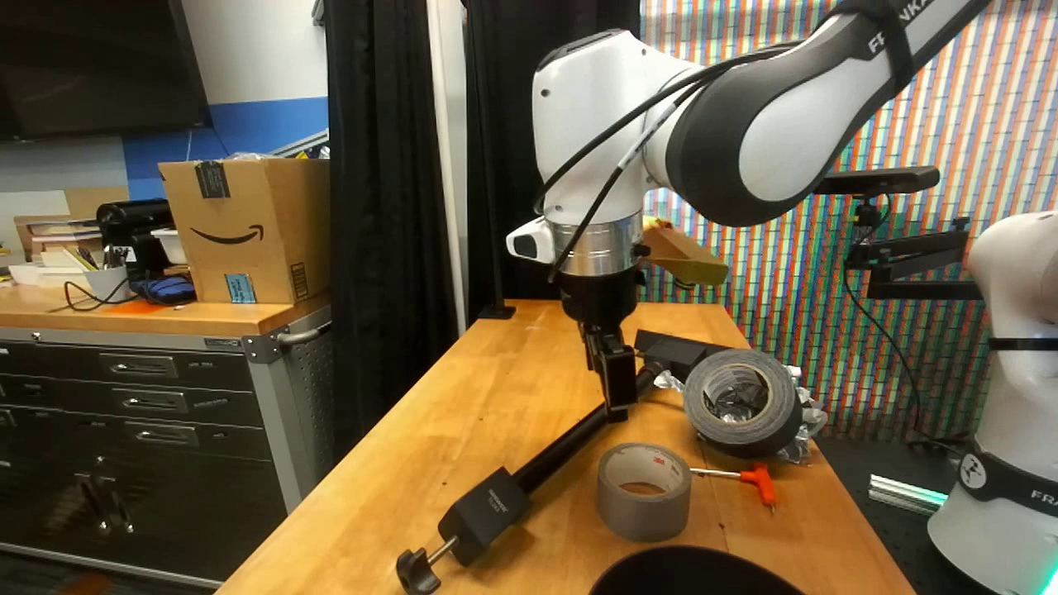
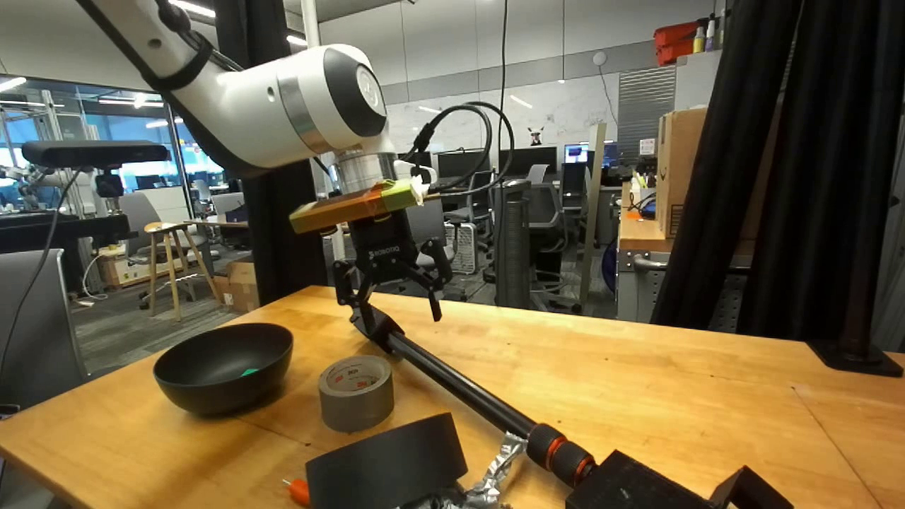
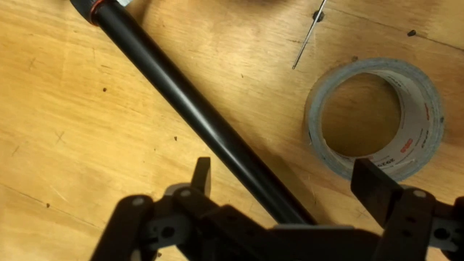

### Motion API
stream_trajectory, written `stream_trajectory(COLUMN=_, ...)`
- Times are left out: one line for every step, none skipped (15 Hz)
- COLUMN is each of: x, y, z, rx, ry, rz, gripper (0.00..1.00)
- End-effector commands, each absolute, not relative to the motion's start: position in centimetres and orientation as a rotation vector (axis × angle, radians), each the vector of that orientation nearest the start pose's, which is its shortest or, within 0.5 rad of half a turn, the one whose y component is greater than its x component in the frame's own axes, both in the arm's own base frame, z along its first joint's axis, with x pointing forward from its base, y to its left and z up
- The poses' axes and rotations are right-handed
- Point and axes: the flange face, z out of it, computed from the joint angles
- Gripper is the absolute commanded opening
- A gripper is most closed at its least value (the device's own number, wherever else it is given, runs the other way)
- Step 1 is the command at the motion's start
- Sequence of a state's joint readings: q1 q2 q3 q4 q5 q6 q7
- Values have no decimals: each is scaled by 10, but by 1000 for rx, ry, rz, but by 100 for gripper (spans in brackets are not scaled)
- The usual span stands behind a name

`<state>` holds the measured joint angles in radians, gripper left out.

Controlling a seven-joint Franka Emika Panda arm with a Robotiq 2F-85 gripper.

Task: Move the brown tape to the right

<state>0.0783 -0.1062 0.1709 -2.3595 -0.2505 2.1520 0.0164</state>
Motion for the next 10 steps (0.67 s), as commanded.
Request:
stream_trajectory(x=448, y=99, z=359, rx=-3295, ry=-638, rz=139, gripper=100)
stream_trajectory(x=444, y=98, z=356, rx=-3293, ry=-630, rz=148, gripper=100)
stream_trajectory(x=440, y=97, z=352, rx=-3293, ry=-618, rz=164, gripper=100)
stream_trajectory(x=437, y=97, z=349, rx=-3297, ry=-611, rz=179, gripper=100)
stream_trajectory(x=434, y=99, z=345, rx=-3301, ry=-604, rz=197, gripper=100)
stream_trajectory(x=432, y=100, z=342, rx=-3303, ry=-597, rz=211, gripper=100)
stream_trajectory(x=430, y=102, z=339, rx=-3305, ry=-594, rz=225, gripper=100)
stream_trajectory(x=428, y=104, z=336, rx=-3306, ry=-601, rz=236, gripper=100)
stream_trajectory(x=426, y=106, z=334, rx=-3309, ry=-607, rz=239, gripper=100)
stream_trajectory(x=425, y=109, z=333, rx=-3307, ry=-613, rz=240, gripper=100)
